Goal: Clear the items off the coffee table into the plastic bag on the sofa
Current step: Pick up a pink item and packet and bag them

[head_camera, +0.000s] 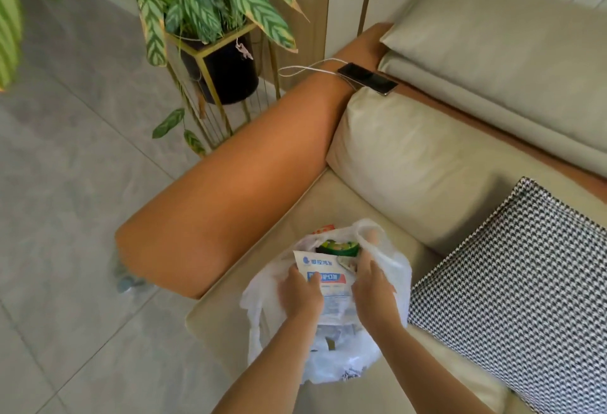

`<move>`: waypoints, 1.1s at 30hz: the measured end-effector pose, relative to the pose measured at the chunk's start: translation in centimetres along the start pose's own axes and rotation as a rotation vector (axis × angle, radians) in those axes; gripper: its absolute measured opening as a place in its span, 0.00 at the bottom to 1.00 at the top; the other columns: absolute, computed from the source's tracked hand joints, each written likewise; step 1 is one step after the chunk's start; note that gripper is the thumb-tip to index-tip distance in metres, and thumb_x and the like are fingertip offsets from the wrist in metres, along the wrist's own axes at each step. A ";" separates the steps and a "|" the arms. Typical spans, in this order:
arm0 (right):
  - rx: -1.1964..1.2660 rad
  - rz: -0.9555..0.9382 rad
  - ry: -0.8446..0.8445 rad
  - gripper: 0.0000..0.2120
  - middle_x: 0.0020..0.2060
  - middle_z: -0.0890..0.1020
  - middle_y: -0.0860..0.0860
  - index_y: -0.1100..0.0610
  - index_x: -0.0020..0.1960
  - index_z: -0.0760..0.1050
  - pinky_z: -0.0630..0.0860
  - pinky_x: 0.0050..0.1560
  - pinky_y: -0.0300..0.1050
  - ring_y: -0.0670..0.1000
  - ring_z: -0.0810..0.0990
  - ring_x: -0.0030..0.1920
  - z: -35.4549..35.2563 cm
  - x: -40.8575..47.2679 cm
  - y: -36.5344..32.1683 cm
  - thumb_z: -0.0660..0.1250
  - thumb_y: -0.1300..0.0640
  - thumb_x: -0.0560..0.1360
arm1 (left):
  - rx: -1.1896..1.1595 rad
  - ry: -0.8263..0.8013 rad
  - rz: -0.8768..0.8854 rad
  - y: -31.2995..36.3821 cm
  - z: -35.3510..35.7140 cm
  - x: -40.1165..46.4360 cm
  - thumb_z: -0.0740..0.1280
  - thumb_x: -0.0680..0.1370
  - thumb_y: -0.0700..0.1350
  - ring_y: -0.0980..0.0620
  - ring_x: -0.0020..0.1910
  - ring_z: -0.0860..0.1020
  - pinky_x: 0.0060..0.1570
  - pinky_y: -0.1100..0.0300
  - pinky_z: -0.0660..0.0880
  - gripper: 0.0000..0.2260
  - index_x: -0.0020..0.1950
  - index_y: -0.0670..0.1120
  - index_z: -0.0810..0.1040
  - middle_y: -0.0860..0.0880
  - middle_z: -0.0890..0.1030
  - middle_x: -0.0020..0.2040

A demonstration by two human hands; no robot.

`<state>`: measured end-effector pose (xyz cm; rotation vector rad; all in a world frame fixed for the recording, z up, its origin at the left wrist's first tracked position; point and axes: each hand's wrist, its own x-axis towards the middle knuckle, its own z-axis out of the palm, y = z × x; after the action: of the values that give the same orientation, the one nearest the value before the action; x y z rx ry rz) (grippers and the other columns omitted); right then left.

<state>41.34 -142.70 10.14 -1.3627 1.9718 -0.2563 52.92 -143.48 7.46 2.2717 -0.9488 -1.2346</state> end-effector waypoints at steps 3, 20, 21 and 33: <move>-0.124 -0.054 -0.140 0.25 0.72 0.62 0.55 0.57 0.74 0.57 0.61 0.70 0.47 0.55 0.63 0.71 0.0 -0.5 0.1 0.57 0.62 0.78 | 0.121 -0.036 0.043 1.4 2.1 -0.1 0.60 0.80 0.47 0.44 0.62 0.74 0.60 0.52 0.73 0.21 0.72 0.43 0.62 0.43 0.74 0.66; -0.459 -0.247 -0.040 0.31 0.72 0.62 0.57 0.51 0.73 0.52 0.65 0.65 0.54 0.59 0.70 0.66 -4.6 2.3 -0.9 0.62 0.58 0.75 | 0.518 0.267 -0.076 -3.0 -6.4 -4.9 0.61 0.78 0.42 0.44 0.68 0.67 0.61 0.53 0.69 0.28 0.76 0.51 0.55 0.45 0.58 0.74; -0.365 -0.200 -0.035 0.28 0.66 0.71 0.55 0.49 0.71 0.53 0.70 0.59 0.56 0.59 0.74 0.59 -4.1 2.3 -0.5 0.59 0.60 0.75 | 0.387 0.243 -0.137 -3.4 -6.5 -4.8 0.60 0.79 0.42 0.44 0.65 0.71 0.57 0.54 0.71 0.24 0.74 0.49 0.58 0.45 0.64 0.72; -0.063 -0.292 0.212 0.15 0.49 0.81 0.62 0.53 0.66 0.68 0.69 0.42 0.49 0.64 0.79 0.50 -12.0 -0.5 -2.2 0.53 0.53 0.81 | -0.186 0.288 0.107 7.9 -11.2 -5.8 0.63 0.79 0.47 0.40 0.41 0.77 0.42 0.57 0.71 0.15 0.35 0.40 0.79 0.38 0.80 0.39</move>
<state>35.24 -145.92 20.23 -1.7255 1.9577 -0.4960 57.17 -144.66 21.73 2.1478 -0.8016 -0.8806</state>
